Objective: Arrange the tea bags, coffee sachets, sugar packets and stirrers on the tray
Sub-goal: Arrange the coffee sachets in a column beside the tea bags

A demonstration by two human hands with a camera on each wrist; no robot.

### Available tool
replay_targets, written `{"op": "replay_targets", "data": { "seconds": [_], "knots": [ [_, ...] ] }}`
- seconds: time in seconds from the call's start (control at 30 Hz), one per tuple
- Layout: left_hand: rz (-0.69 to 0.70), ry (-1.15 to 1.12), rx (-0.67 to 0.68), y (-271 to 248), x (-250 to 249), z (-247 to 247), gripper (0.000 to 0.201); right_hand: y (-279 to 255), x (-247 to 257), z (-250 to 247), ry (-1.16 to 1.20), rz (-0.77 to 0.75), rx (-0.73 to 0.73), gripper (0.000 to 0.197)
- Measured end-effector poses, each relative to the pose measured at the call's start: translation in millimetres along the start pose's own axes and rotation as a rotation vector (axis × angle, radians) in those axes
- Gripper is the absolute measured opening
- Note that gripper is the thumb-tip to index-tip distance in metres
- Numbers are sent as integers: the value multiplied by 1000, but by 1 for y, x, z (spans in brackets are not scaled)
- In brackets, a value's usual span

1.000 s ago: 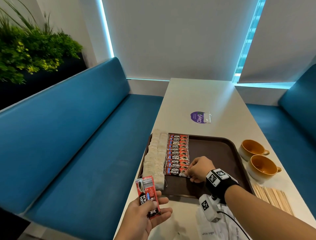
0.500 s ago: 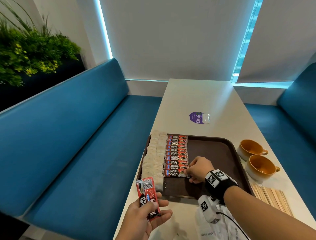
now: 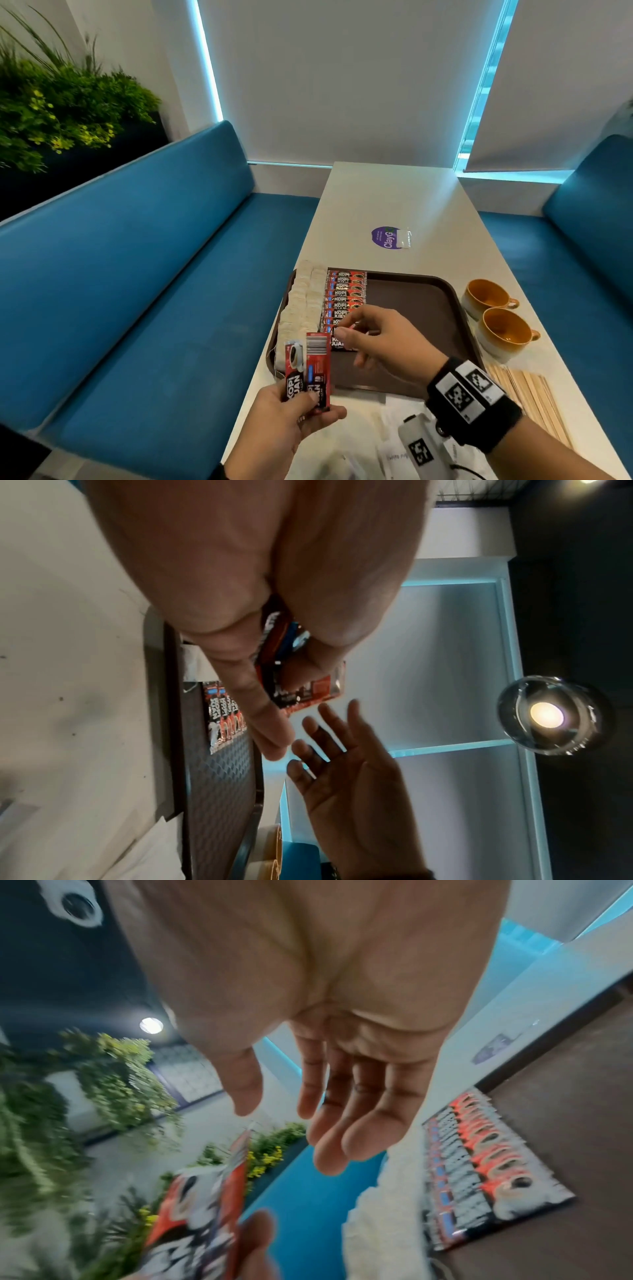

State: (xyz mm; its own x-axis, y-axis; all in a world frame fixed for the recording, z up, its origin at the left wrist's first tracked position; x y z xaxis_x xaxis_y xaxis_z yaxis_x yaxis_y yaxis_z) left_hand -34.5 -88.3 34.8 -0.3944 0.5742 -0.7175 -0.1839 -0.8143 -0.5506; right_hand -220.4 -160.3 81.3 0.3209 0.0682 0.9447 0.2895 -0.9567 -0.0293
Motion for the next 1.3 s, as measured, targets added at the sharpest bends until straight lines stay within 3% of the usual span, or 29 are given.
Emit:
{"op": "replay_targets", "data": {
  "seconds": [0.07, 0.2, 0.33, 0.47, 0.63, 0.7, 0.8, 0.83, 0.97, 1.1, 1.3],
  "knots": [
    [23, 34, 1, -3, 0, 6, 13, -15, 10, 3, 35, -46, -14, 33],
    [63, 84, 41, -11, 1, 17, 13, -40, 17, 1, 186, -124, -81, 11],
    [61, 29, -26, -12, 4, 15, 26, -61, 18, -4, 394, -108, -222, 24],
    [45, 55, -31, -13, 9, 14, 27, -74, 18, -15, 232, -185, -416, 25],
    [24, -12, 82, -24, 3, 39, 23, -83, 20, 2, -19, -318, -160, 19],
    [51, -69, 72, -23, -2, 42, 26, -87, 20, 5, -41, -362, -118, 26],
    [135, -27, 41, -21, -5, 37, 11, -93, 18, 6, 1, -346, -64, 33],
    [167, -10, 20, -19, -5, 33, 22, -93, 17, 7, 11, -322, -44, 34],
    [202, 18, 3, -17, -2, 27, 43, -92, 11, 7, 40, -258, -91, 24],
    [215, -6, -14, -20, -1, 30, 41, -87, 4, 3, 65, -184, -179, 28],
    [221, -26, -24, -19, -8, 28, 37, -81, 0, 0, 30, -100, -103, 13]
  ]
}}
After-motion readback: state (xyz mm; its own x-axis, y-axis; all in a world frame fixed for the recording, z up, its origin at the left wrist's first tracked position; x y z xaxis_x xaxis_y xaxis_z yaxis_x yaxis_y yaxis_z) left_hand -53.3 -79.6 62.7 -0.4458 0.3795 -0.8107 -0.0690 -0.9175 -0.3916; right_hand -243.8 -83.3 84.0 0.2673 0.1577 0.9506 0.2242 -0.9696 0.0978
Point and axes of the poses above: each hand's wrist, its own y-axis towards the middle knuckle, its own z-axis out of the palm, x = y × z, the point moved 3 cm from there along y, towards the middle knuckle, and after that the axes turned 8 degrees about -z, right-handed, at the moved point
